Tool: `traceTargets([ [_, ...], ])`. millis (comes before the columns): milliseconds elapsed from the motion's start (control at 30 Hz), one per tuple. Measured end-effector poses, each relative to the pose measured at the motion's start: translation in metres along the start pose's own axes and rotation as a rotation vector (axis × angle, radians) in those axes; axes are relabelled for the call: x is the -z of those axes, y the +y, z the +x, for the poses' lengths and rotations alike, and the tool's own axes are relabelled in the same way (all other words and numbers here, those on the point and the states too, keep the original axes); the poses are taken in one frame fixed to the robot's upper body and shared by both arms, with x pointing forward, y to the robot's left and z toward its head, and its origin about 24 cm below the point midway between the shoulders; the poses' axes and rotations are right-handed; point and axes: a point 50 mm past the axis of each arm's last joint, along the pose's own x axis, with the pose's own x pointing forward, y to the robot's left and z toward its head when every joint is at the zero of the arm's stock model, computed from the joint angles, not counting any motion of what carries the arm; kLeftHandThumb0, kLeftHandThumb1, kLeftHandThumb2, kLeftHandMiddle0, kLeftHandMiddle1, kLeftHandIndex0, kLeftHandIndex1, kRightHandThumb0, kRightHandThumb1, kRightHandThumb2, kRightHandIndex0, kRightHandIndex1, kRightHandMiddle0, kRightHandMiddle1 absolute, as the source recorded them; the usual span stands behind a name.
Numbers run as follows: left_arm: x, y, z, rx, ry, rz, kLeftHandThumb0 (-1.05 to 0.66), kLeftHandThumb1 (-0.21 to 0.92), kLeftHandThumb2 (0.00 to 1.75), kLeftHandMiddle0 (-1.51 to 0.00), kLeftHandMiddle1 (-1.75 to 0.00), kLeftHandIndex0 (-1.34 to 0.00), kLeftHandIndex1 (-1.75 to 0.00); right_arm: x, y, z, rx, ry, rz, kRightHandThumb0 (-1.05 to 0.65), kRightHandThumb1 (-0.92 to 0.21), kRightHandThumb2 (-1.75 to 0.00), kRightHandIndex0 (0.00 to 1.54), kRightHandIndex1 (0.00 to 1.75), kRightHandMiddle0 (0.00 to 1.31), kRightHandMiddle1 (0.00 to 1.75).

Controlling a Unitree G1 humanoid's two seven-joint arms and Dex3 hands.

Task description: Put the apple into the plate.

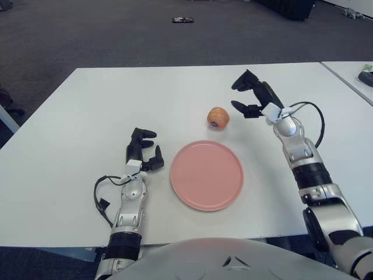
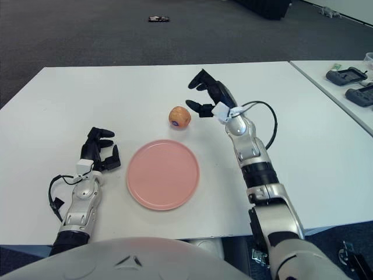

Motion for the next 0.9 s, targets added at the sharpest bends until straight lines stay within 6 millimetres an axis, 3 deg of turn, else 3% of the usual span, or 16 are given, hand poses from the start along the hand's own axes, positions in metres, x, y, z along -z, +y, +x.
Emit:
traceTargets([
  [133,0.000,0.000,0.000,0.000,-0.003,-0.002,-0.01,0.24,1.42,-0.68,-1.75,-0.41,-1.75,0.004,0.008,0.014,-0.078,0.014,-0.056,-0.93,-0.56,-0.83,0.00,0.03,0.00,0.16],
  [233,-0.001,0.000,0.000,-0.001,-0.004,-0.003,-0.01,0.26,1.41,-0.67,-1.75,-0.40,-1.75,0.004,0.014,0.024,-0.143,0.014,-0.107,-0.98,-0.55,-0.79,0.00,0.01,0.00,0.05],
  [500,-0.002,-0.001,0.000,-0.005,-0.001,-0.008,-0.01,0.30,1.36,-0.64,-1.74,-0.37,-1.75,-0.001,0.016,0.041,-0.228,-0.012,-0.168,-1.01,-0.51,-0.71,0.00,0.00,0.00,0.00],
  [900,-0.001,0.000,-0.002,-0.014,0.001,-0.010,-0.01,0.32,1.33,-0.63,-1.72,-0.37,-1.75,-0.001,0.030,0.056,-0.348,0.045,-0.191,-0.91,-0.30,-0.84,0.00,0.00,0.00,0.00],
])
